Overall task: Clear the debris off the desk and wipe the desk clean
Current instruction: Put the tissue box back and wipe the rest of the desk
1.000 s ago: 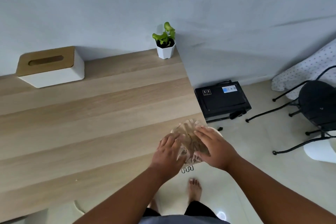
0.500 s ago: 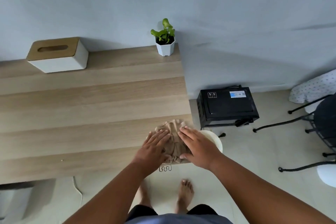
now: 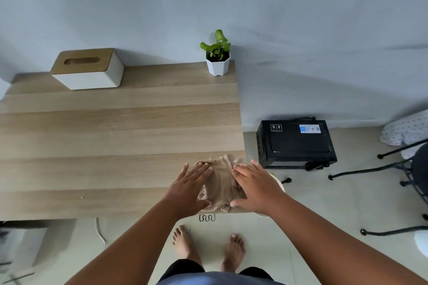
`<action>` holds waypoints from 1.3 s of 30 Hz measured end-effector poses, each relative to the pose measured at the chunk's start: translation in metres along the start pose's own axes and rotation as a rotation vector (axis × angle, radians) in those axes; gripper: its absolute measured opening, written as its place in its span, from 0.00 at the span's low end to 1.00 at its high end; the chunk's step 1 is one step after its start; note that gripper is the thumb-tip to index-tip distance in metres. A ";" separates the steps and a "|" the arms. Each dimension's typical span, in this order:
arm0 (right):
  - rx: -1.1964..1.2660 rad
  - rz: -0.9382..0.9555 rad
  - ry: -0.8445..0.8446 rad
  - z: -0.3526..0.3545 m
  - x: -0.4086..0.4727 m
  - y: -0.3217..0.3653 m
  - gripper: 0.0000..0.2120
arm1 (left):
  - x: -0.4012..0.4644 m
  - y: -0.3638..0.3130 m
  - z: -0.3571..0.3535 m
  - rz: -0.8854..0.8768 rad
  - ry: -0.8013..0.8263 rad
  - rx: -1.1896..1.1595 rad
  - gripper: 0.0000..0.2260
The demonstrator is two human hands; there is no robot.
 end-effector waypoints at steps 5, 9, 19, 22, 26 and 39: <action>0.165 0.009 -0.117 -0.001 0.012 0.025 0.33 | 0.005 -0.021 0.004 -0.036 -0.173 -0.038 0.30; 0.172 0.036 -0.037 -0.020 0.014 0.034 0.32 | 0.004 -0.014 -0.008 0.069 -0.091 -0.032 0.36; 0.148 -0.024 0.009 -0.015 0.012 0.023 0.38 | 0.001 0.010 0.000 -0.032 -0.014 0.030 0.39; 0.145 -0.028 0.037 -0.013 0.011 0.021 0.39 | -0.014 0.017 0.000 -0.042 -0.150 0.000 0.31; 0.113 -0.013 0.064 -0.012 0.012 0.020 0.41 | -0.019 0.026 0.000 -0.047 -0.104 -0.006 0.35; 0.120 -0.050 0.130 -0.010 0.015 0.010 0.50 | -0.006 0.043 0.009 -0.085 0.207 0.167 0.48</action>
Point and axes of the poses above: each hand's wrist, its own x-axis towards the middle knuckle, its own z-axis out of the back of the hand, y = z × x, the point moved 3 cm from there along x, towards the middle knuckle, and after that the axes turned 3 degrees about -y, right-handed, at the moved point
